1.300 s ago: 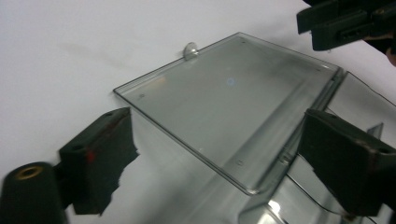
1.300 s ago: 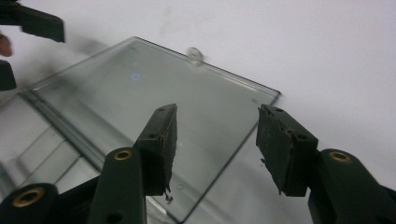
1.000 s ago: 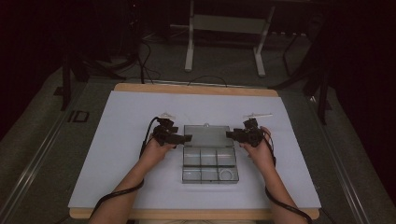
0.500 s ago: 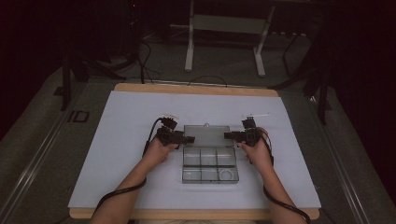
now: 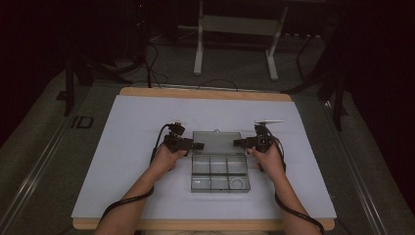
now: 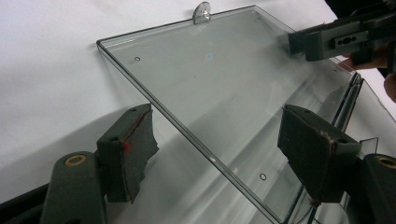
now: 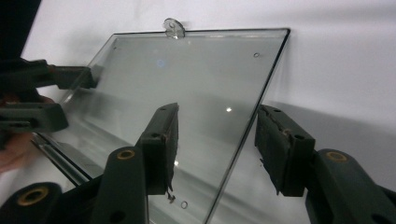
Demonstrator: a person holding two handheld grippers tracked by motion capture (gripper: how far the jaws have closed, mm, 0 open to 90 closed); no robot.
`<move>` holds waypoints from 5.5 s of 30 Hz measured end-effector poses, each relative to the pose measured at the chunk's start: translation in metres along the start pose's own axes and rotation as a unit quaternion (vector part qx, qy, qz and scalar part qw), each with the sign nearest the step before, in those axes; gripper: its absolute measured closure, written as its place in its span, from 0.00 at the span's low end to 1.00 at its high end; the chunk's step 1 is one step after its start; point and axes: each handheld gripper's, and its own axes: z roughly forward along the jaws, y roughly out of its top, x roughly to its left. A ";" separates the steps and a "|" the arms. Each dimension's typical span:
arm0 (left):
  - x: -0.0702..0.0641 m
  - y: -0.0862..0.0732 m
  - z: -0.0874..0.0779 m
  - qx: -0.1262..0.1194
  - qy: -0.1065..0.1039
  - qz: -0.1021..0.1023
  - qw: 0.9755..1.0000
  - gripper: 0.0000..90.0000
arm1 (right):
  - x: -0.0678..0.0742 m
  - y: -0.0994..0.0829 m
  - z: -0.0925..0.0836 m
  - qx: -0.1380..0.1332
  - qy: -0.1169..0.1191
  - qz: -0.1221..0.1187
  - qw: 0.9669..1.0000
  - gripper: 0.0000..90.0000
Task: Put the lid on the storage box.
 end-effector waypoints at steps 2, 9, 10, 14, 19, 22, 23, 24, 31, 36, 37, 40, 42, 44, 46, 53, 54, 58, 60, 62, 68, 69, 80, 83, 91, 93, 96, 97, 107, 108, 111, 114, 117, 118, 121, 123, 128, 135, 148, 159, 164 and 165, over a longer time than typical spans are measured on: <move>0.000 0.000 0.000 0.001 -0.002 -0.001 1.000 0.31 | 0.000 0.000 0.002 0.002 0.003 0.008 1.000 0.50; -0.001 0.001 0.000 0.003 0.000 -0.003 1.000 0.33 | 0.005 0.000 0.003 0.005 0.001 0.005 1.000 0.52; -0.002 0.001 -0.001 0.000 -0.003 -0.004 1.000 0.34 | 0.005 0.000 0.003 0.002 0.001 0.003 1.000 0.52; -0.005 0.002 -0.002 -0.002 0.005 0.010 1.000 0.37 | 0.009 -0.002 0.001 -0.019 -0.007 -0.022 1.000 0.52; -0.012 0.004 -0.005 -0.006 0.023 0.029 0.999 0.39 | 0.012 -0.004 -0.003 -0.032 -0.010 -0.043 0.999 0.52; -0.016 0.005 -0.007 -0.009 0.025 0.037 0.999 0.43 | 0.014 -0.004 -0.006 -0.040 -0.014 -0.056 0.998 0.54; -0.017 0.005 -0.007 -0.011 0.026 0.039 0.999 0.45 | 0.016 -0.005 -0.008 -0.045 -0.016 -0.063 0.997 0.56; -0.019 0.006 -0.009 -0.013 0.027 0.048 0.998 0.46 | 0.017 -0.005 -0.010 -0.048 -0.018 -0.069 0.996 0.56; -0.029 0.007 -0.017 -0.033 0.038 0.075 0.996 0.58 | 0.026 -0.007 -0.024 -0.074 -0.028 -0.107 0.991 0.65; -0.036 0.006 -0.025 -0.052 0.051 0.093 0.993 0.67 | 0.031 -0.011 -0.033 -0.091 -0.024 -0.129 0.987 0.68; -0.038 0.006 -0.025 -0.051 0.054 0.098 0.992 0.67 | 0.032 -0.012 -0.035 -0.093 -0.023 -0.133 0.987 0.68; -0.041 0.006 -0.027 -0.052 0.060 0.108 0.991 0.69 | 0.033 -0.014 -0.038 -0.100 -0.020 -0.139 0.985 0.68; -0.044 0.005 -0.028 -0.055 0.065 0.111 0.990 0.69 | 0.034 -0.016 -0.039 -0.103 -0.018 -0.142 0.984 0.68; -0.045 0.004 -0.029 -0.059 0.069 0.118 0.989 0.70 | 0.035 -0.017 -0.040 -0.104 -0.019 -0.147 0.983 0.68; -0.047 0.003 -0.030 -0.062 0.071 0.125 0.988 0.71 | 0.036 -0.018 -0.041 -0.105 -0.020 -0.154 0.982 0.68; -0.053 0.000 -0.037 -0.068 0.073 0.143 0.985 0.77 | 0.040 -0.023 -0.048 -0.108 -0.016 -0.171 0.979 0.69; -0.054 0.000 -0.038 -0.069 0.073 0.146 0.984 0.78 | 0.041 -0.023 -0.049 -0.109 -0.017 -0.174 0.978 0.69; -0.057 -0.003 -0.041 -0.071 0.073 0.153 0.983 0.79 | 0.044 -0.026 -0.051 -0.110 -0.018 -0.184 0.977 0.70; -0.059 -0.004 -0.042 -0.075 0.073 0.154 0.982 0.79 | 0.044 -0.027 -0.053 -0.112 -0.016 -0.187 0.976 0.70; -0.061 -0.005 -0.042 -0.076 0.076 0.159 0.981 0.79 | 0.045 -0.029 -0.054 -0.112 -0.018 -0.193 0.975 0.70; -0.064 -0.006 -0.044 -0.077 0.075 0.166 0.980 0.79 | 0.045 -0.031 -0.058 -0.111 -0.015 -0.201 0.973 0.70; -0.064 -0.006 -0.045 -0.076 0.075 0.167 0.980 0.79 | 0.046 -0.032 -0.058 -0.111 -0.015 -0.203 0.973 0.70; -0.068 -0.015 -0.050 -0.084 0.065 0.187 0.977 0.79 | 0.048 -0.041 -0.061 -0.121 -0.008 -0.229 0.966 0.68; -0.069 -0.017 -0.052 -0.083 0.067 0.194 0.975 0.78 | 0.050 -0.043 -0.063 -0.119 -0.010 -0.232 0.965 0.67; -0.073 -0.023 -0.053 -0.086 0.067 0.206 0.972 0.77 | 0.050 -0.050 -0.065 -0.122 -0.006 -0.242 0.963 0.64; -0.075 -0.026 -0.054 -0.088 0.066 0.215 0.970 0.77 | 0.051 -0.053 -0.067 -0.121 -0.007 -0.244 0.962 0.63; -0.075 -0.027 -0.055 -0.089 0.064 0.220 0.969 0.76 | 0.052 -0.055 -0.067 -0.120 -0.008 -0.248 0.961 0.63; -0.075 -0.027 -0.055 -0.089 0.064 0.220 0.969 0.76 | 0.052 -0.055 -0.068 -0.121 -0.008 -0.250 0.961 0.63; -0.082 -0.035 -0.056 -0.084 0.076 0.240 0.964 0.75 | 0.050 -0.066 -0.072 -0.127 -0.011 -0.252 0.959 0.60; -0.083 -0.035 -0.056 -0.084 0.075 0.240 0.964 0.75 | 0.050 -0.067 -0.073 -0.128 -0.009 -0.251 0.960 0.60; -0.084 -0.037 -0.057 -0.085 0.077 0.242 0.964 0.74 | 0.049 -0.069 -0.076 -0.128 -0.003 -0.247 0.960 0.61; -0.085 -0.039 -0.058 -0.086 0.079 0.244 0.963 0.74 | 0.049 -0.071 -0.080 -0.129 0.004 -0.246 0.961 0.62; -0.086 -0.041 -0.058 -0.085 0.082 0.249 0.961 0.74 | 0.049 -0.073 -0.081 -0.126 0.008 -0.246 0.961 0.63; -0.087 -0.041 -0.059 -0.084 0.083 0.250 0.961 0.74 | 0.049 -0.073 -0.082 -0.126 0.008 -0.245 0.961 0.63; -0.088 -0.043 -0.060 -0.085 0.084 0.251 0.961 0.73 | 0.048 -0.075 -0.083 -0.126 0.012 -0.244 0.961 0.64; -0.088 -0.045 -0.061 -0.085 0.084 0.252 0.960 0.73 | 0.047 -0.077 -0.084 -0.125 0.018 -0.238 0.963 0.64; -0.089 -0.049 -0.062 -0.088 0.082 0.252 0.960 0.72 | 0.045 -0.080 -0.086 -0.120 0.023 -0.235 0.964 0.64; -0.092 -0.053 -0.065 -0.089 0.094 0.261 0.957 0.71 | 0.038 -0.081 -0.085 -0.111 0.023 -0.229 0.967 0.64; -0.086 -0.062 -0.070 -0.075 0.096 0.253 0.960 0.64 | 0.031 -0.084 -0.079 -0.096 0.029 -0.221 0.970 0.64; -0.083 -0.069 -0.070 -0.065 0.093 0.248 0.962 0.64 | 0.024 -0.091 -0.077 -0.094 0.034 -0.208 0.973 0.64; -0.081 -0.073 -0.067 -0.057 0.092 0.245 0.964 0.64 | 0.016 -0.095 -0.078 -0.093 0.032 -0.200 0.975 0.64; -0.081 -0.074 -0.067 -0.057 0.092 0.245 0.963 0.64 | 0.016 -0.095 -0.077 -0.091 0.030 -0.198 0.975 0.64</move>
